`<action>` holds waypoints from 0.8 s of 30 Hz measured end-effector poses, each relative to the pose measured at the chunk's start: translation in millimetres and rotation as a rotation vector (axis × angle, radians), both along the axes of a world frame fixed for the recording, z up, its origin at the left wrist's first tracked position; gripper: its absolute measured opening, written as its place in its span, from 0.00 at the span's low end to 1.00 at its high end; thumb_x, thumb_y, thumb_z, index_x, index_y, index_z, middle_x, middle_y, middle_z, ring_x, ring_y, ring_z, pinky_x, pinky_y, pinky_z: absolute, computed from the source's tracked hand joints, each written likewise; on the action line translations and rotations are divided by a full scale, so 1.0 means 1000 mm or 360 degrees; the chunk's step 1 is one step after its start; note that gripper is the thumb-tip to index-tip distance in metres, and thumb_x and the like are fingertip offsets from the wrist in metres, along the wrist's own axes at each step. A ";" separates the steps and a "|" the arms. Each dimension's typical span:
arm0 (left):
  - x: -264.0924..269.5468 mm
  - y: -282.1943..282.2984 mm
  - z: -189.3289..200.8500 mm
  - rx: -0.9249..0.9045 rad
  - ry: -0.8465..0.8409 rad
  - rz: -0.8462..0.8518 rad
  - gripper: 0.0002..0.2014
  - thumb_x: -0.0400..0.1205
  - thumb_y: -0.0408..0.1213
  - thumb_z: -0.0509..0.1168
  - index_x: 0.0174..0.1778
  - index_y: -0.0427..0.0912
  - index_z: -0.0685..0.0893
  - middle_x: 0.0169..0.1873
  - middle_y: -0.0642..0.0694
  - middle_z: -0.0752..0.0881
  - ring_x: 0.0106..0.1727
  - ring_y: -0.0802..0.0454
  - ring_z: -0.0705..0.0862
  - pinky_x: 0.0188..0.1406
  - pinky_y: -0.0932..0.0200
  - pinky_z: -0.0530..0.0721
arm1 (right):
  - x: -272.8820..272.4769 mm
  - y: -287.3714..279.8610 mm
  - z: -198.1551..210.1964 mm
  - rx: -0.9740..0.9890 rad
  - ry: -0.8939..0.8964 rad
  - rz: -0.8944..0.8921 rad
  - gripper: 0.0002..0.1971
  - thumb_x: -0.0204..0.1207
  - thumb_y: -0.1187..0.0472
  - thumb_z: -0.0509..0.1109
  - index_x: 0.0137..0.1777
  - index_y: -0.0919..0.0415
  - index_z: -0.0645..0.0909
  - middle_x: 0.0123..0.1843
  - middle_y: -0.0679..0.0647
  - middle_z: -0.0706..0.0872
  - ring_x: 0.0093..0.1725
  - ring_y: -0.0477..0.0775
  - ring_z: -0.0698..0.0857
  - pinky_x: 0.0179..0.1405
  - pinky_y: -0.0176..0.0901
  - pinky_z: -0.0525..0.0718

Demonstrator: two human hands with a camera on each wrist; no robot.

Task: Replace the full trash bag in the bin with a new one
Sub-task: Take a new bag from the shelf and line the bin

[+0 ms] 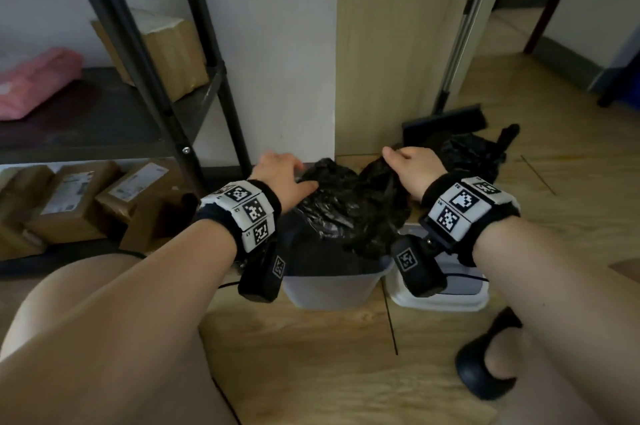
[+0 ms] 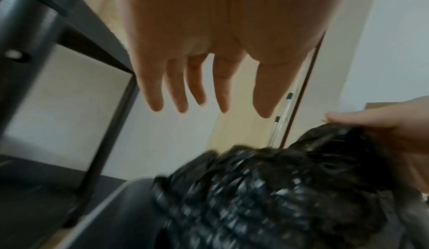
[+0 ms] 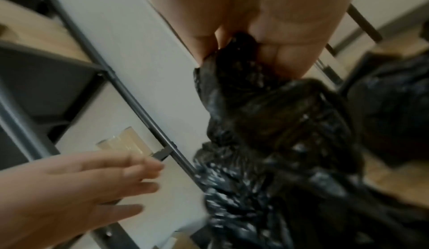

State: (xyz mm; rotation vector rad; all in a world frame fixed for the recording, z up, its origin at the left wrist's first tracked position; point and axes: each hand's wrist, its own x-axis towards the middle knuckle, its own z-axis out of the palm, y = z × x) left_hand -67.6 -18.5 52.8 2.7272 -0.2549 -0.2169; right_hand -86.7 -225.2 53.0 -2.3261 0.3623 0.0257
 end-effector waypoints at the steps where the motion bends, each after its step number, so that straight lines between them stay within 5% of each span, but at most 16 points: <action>1: 0.000 -0.008 0.001 -0.0048 0.0054 -0.0093 0.21 0.79 0.52 0.66 0.62 0.42 0.83 0.61 0.40 0.83 0.62 0.43 0.81 0.64 0.52 0.80 | 0.002 0.003 -0.002 0.0129 0.0030 -0.0038 0.23 0.85 0.50 0.55 0.39 0.68 0.80 0.43 0.63 0.82 0.53 0.61 0.81 0.52 0.46 0.76; 3: -0.001 -0.023 0.002 -0.0139 0.0287 -0.0242 0.24 0.77 0.57 0.66 0.63 0.46 0.82 0.59 0.47 0.85 0.60 0.48 0.83 0.61 0.56 0.80 | 0.007 0.011 -0.007 0.0496 0.0072 -0.0135 0.19 0.84 0.53 0.58 0.49 0.68 0.82 0.53 0.65 0.83 0.61 0.63 0.83 0.61 0.47 0.80; 6: -0.002 -0.037 -0.003 -0.0178 0.0545 -0.0387 0.14 0.76 0.56 0.68 0.53 0.55 0.81 0.47 0.51 0.86 0.50 0.51 0.85 0.58 0.60 0.81 | 0.008 0.026 -0.008 0.1000 0.0105 -0.0179 0.15 0.84 0.62 0.61 0.63 0.71 0.78 0.63 0.67 0.82 0.68 0.63 0.80 0.54 0.41 0.83; 9: 0.005 -0.034 -0.011 -0.0074 0.0474 -0.0350 0.10 0.79 0.48 0.66 0.46 0.45 0.84 0.41 0.47 0.90 0.46 0.47 0.89 0.56 0.56 0.84 | 0.007 0.037 -0.008 0.1477 0.0120 -0.0162 0.16 0.83 0.67 0.60 0.68 0.74 0.75 0.69 0.70 0.78 0.70 0.65 0.79 0.64 0.54 0.81; 11: 0.012 -0.026 -0.017 -0.0202 0.0482 -0.0186 0.11 0.82 0.38 0.59 0.48 0.37 0.85 0.44 0.39 0.92 0.47 0.45 0.91 0.58 0.51 0.86 | 0.004 0.042 -0.005 0.1621 0.0189 -0.0117 0.17 0.84 0.68 0.58 0.70 0.71 0.74 0.67 0.70 0.79 0.63 0.65 0.82 0.55 0.53 0.84; 13: 0.017 -0.020 -0.023 -0.0386 0.0506 -0.0050 0.13 0.83 0.30 0.52 0.50 0.34 0.82 0.44 0.34 0.91 0.46 0.42 0.92 0.52 0.48 0.89 | 0.003 0.043 -0.007 0.1482 0.0255 -0.0005 0.19 0.85 0.67 0.55 0.74 0.62 0.72 0.60 0.63 0.83 0.53 0.61 0.85 0.49 0.48 0.85; 16: 0.016 -0.013 -0.021 -0.0598 0.0477 0.0145 0.14 0.84 0.26 0.49 0.52 0.37 0.80 0.37 0.38 0.87 0.38 0.41 0.90 0.27 0.57 0.89 | -0.001 0.047 -0.010 0.1261 0.0292 0.0131 0.25 0.85 0.70 0.53 0.79 0.50 0.65 0.61 0.57 0.82 0.52 0.61 0.86 0.46 0.46 0.85; 17: 0.017 -0.012 -0.022 -0.0682 0.0514 0.0193 0.14 0.84 0.26 0.49 0.56 0.36 0.80 0.41 0.38 0.87 0.41 0.40 0.90 0.29 0.56 0.90 | -0.002 0.049 -0.014 0.1170 0.0294 0.0153 0.27 0.84 0.71 0.55 0.80 0.50 0.63 0.65 0.59 0.81 0.55 0.63 0.85 0.47 0.47 0.86; 20: 0.012 -0.007 -0.020 -0.0730 0.0592 0.0306 0.14 0.83 0.34 0.60 0.63 0.35 0.80 0.62 0.36 0.83 0.62 0.39 0.84 0.61 0.50 0.81 | -0.007 0.057 -0.027 0.0820 0.0295 0.0161 0.30 0.78 0.73 0.64 0.79 0.56 0.63 0.69 0.61 0.78 0.63 0.66 0.83 0.57 0.56 0.86; 24: 0.001 -0.005 -0.015 -0.1054 0.0845 0.0418 0.22 0.78 0.57 0.63 0.59 0.44 0.81 0.53 0.43 0.87 0.51 0.48 0.87 0.51 0.57 0.84 | -0.011 0.067 -0.041 0.0461 0.0233 0.0178 0.21 0.77 0.70 0.67 0.70 0.62 0.75 0.63 0.62 0.84 0.61 0.63 0.85 0.59 0.53 0.86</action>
